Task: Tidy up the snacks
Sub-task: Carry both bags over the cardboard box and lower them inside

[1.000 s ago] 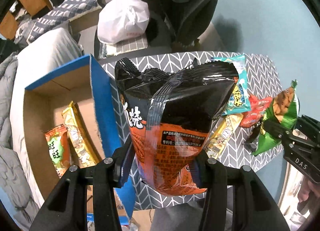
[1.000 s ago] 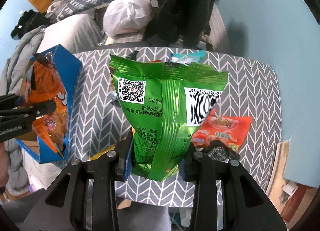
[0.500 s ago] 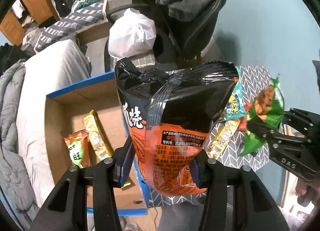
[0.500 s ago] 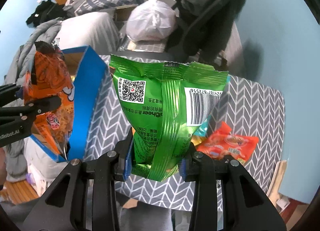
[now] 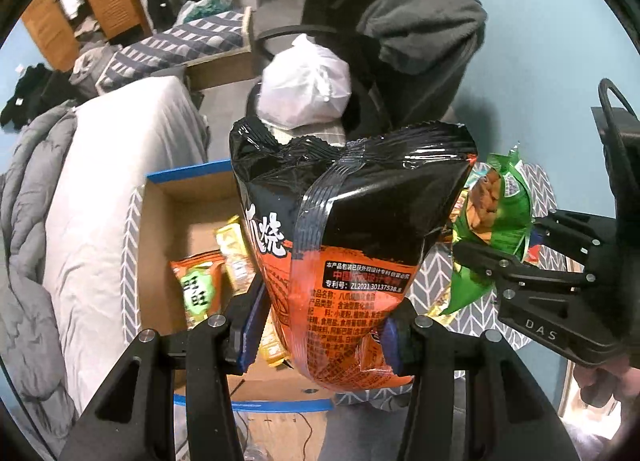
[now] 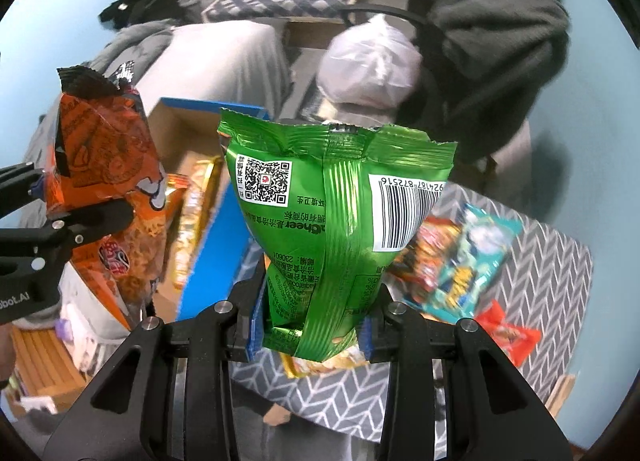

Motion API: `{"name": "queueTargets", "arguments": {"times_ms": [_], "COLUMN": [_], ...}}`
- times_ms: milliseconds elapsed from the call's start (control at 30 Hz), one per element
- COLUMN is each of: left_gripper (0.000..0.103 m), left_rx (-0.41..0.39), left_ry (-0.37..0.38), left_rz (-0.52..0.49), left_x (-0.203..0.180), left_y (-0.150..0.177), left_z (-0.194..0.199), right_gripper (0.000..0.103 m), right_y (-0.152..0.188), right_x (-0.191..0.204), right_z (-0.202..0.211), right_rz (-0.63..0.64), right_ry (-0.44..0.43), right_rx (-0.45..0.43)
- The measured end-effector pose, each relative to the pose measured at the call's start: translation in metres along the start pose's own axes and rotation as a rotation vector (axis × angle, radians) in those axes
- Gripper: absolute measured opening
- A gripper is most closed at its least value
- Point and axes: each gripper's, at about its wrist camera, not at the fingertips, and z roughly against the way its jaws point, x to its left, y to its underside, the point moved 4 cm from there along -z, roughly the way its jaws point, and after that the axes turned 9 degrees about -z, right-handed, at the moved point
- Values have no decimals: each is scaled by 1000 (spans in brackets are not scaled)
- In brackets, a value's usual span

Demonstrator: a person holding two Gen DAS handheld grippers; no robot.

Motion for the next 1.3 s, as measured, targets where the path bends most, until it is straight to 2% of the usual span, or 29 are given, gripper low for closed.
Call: {"name": "queueTargets", "arguments": {"times_ms": [633, 933, 1300], "left_gripper": [50, 50, 50], "left_rx": [59, 108, 158], "left_ry": [-87, -101, -95], "left_rz": [203, 212, 167], "left_x": [102, 126, 128], "left_y": [53, 69, 72], "left_z": [-16, -44, -78], "right_gripper": [35, 35, 35], "right_y": [-30, -34, -32], "right_x": [109, 149, 157], "right_z": [-51, -88, -124], "right_rz": [208, 232, 173], "right_ry": [-95, -126, -110], "right_rx": [57, 126, 188]}}
